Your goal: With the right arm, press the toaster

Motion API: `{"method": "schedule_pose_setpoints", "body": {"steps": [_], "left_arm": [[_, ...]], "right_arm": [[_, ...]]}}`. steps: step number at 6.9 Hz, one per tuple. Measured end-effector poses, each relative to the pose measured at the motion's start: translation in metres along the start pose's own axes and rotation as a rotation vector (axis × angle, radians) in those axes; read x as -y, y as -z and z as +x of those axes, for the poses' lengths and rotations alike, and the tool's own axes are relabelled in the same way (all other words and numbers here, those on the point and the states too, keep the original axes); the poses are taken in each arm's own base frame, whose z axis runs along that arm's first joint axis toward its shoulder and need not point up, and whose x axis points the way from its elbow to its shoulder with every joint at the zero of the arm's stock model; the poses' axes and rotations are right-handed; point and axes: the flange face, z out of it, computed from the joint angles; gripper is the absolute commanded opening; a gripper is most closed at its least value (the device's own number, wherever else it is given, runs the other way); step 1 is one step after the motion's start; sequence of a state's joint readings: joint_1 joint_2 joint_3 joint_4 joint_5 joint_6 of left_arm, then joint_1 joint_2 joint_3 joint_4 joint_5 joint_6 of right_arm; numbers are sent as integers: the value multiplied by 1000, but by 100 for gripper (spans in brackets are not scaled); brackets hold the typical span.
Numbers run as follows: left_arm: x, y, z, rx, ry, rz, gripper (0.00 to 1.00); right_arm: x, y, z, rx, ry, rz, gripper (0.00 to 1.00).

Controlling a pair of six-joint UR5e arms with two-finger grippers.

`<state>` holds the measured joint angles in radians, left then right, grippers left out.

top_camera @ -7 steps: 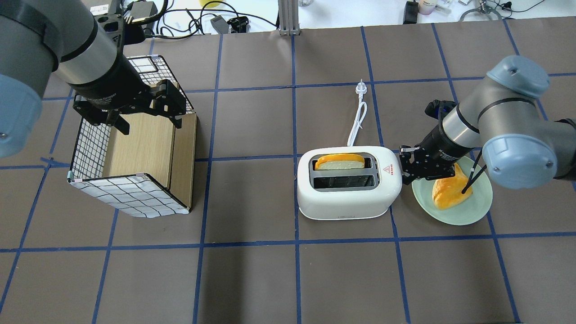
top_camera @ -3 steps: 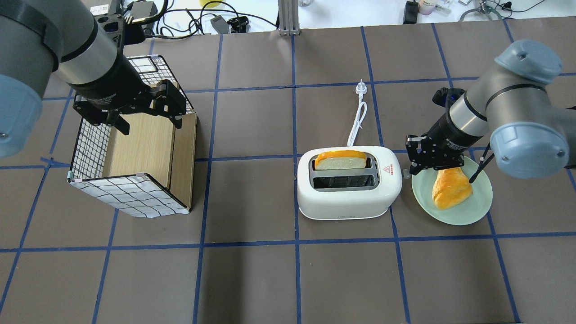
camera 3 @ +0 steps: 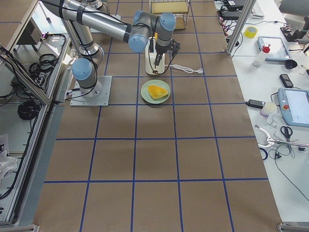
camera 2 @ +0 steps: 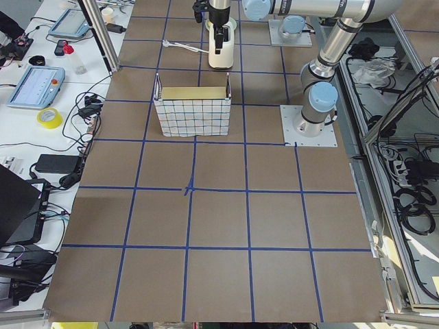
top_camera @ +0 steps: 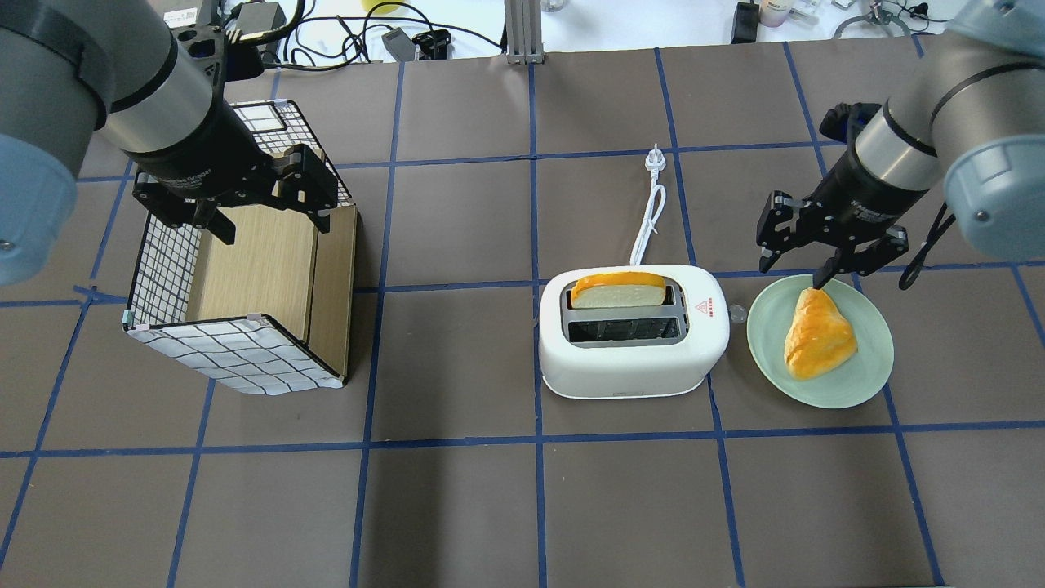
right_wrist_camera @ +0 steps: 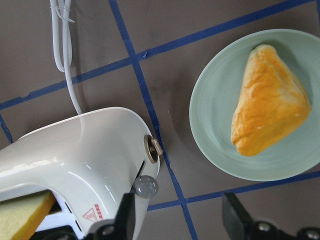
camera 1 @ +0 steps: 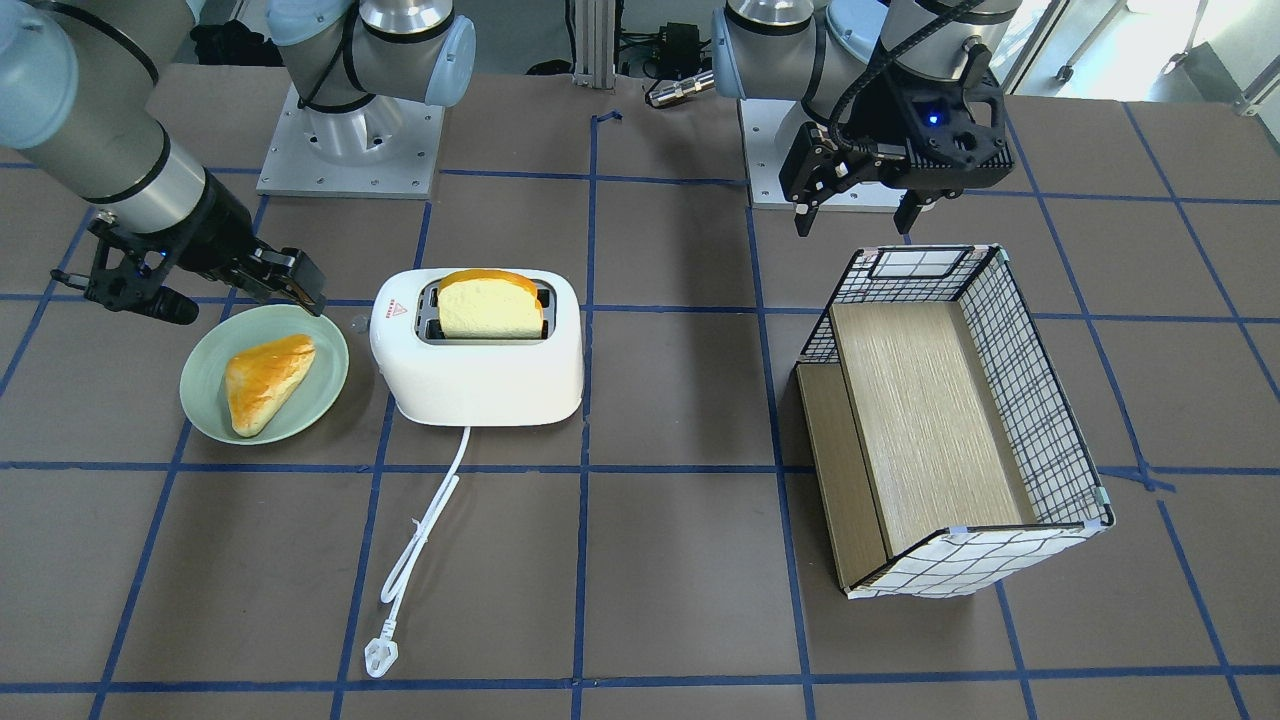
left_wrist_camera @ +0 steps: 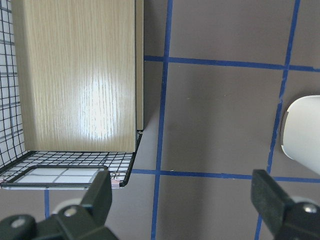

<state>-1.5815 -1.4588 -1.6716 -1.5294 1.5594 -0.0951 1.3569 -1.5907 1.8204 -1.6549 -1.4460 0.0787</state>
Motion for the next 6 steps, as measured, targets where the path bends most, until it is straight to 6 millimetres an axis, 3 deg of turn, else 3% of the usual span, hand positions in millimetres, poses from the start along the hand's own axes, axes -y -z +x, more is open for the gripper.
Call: {"method": "schedule_pose_setpoints", "body": {"steps": [2, 3, 6], "left_arm": [[0, 0, 0, 1, 0, 0, 100], [0, 0, 0, 1, 0, 0, 100], [0, 0, 0, 0, 0, 0, 100]], "right_arm": [[1, 54, -4, -63, 11, 48, 100], [-4, 70, -12, -77, 18, 77, 100], [-33, 79, -63, -146, 40, 122, 100]]}}
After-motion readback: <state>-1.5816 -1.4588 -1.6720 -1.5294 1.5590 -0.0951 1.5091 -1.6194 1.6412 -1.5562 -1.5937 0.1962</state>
